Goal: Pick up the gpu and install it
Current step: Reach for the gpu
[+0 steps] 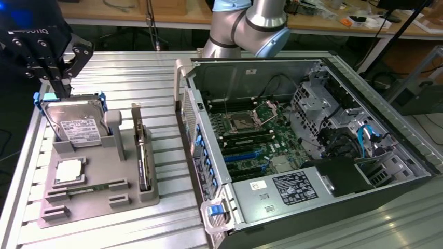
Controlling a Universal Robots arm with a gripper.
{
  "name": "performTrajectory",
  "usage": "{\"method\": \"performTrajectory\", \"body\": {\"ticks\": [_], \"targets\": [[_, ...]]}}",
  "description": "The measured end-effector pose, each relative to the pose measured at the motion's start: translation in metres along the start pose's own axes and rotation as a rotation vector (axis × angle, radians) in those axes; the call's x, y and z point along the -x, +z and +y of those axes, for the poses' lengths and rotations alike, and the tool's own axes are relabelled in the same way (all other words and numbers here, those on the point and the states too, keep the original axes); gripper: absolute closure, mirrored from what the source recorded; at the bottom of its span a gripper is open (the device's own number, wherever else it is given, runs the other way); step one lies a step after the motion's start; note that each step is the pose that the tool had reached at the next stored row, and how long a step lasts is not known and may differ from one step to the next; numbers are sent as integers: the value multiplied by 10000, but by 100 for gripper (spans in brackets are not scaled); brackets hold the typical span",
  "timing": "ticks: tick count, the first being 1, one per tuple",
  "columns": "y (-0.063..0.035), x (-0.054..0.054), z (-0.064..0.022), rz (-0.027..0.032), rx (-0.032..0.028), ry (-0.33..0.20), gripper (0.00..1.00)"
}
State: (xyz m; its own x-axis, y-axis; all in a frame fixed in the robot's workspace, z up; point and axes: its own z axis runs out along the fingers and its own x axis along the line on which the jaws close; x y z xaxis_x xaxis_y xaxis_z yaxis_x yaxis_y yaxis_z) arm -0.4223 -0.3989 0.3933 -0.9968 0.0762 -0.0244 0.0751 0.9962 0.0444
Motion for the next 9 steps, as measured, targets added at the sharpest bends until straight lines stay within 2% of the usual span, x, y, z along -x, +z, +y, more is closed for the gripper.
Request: {"method": "performTrajectory", "body": {"ticks": [9], "targets": [[-1,-44,-3,-1,1,0,89]]}}
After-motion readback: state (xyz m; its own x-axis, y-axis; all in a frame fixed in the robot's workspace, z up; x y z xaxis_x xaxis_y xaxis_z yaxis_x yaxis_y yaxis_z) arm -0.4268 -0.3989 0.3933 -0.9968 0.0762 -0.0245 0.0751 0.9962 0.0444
